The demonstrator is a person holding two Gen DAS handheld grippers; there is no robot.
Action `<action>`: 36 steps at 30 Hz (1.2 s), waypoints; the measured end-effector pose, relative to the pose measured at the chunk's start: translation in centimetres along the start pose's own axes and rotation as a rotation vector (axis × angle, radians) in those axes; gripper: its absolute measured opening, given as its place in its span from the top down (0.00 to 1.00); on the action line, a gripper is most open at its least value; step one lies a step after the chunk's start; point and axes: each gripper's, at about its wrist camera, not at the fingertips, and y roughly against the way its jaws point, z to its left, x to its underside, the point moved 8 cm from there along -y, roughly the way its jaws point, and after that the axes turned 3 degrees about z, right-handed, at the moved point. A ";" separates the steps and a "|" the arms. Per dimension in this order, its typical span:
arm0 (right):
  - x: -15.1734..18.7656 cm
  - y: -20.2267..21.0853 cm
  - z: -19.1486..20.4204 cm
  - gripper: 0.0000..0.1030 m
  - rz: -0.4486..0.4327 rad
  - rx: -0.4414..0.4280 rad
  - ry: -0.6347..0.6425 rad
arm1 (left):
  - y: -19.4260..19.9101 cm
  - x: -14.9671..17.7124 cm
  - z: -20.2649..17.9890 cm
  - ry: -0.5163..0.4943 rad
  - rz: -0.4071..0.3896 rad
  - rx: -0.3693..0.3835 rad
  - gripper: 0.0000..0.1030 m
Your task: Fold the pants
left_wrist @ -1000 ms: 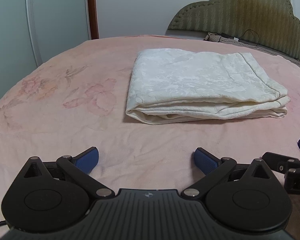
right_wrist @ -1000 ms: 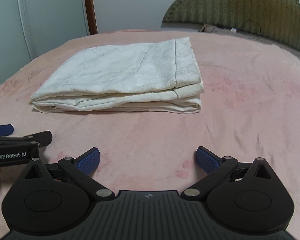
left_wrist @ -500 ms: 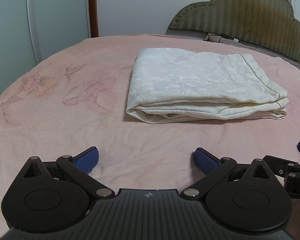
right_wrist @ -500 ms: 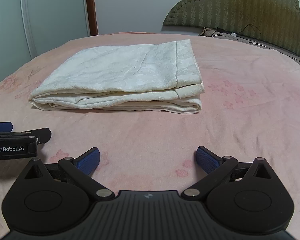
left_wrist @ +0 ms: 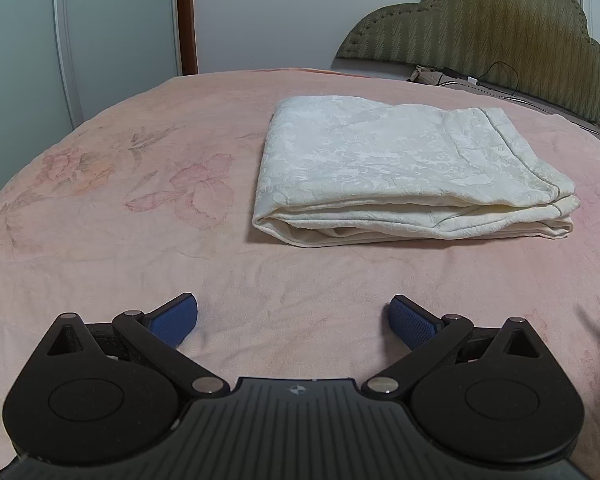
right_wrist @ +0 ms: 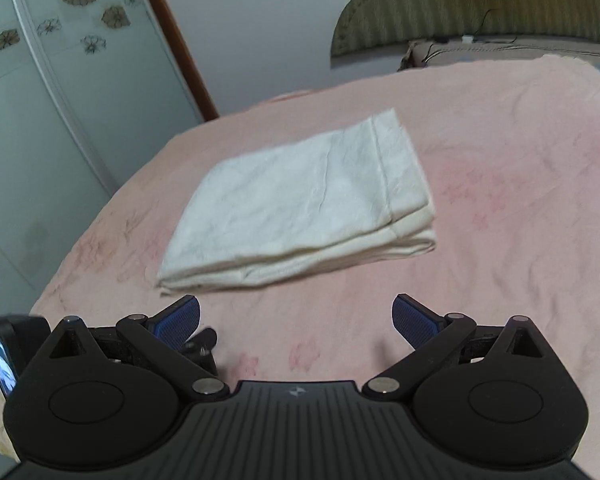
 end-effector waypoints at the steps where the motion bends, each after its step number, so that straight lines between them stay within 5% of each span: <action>1: -0.1 -0.1 0.0 0.00 -0.004 -0.004 0.002 | 0.0 0.0 0.0 0.000 0.000 0.000 0.00; 8: 1.3 -3.5 -4.0 0.00 -0.023 0.327 0.174 | 0.0 0.0 0.0 0.000 0.000 0.000 0.00; 11: 2.8 -5.0 -5.1 0.00 -0.010 0.402 0.246 | 0.0 0.0 0.0 0.000 0.000 0.000 0.00; 17: 3.3 -5.6 -4.8 0.00 -0.049 0.375 0.290 | 0.0 0.0 0.0 0.000 0.000 0.000 0.00; 22: 3.2 -5.9 -6.2 0.00 -0.023 0.309 0.183 | 0.0 0.0 0.0 0.000 0.000 0.000 0.00; 36: 3.4 -5.8 -6.0 0.00 -0.028 0.315 0.184 | 0.0 0.0 0.0 0.000 0.000 -0.001 0.00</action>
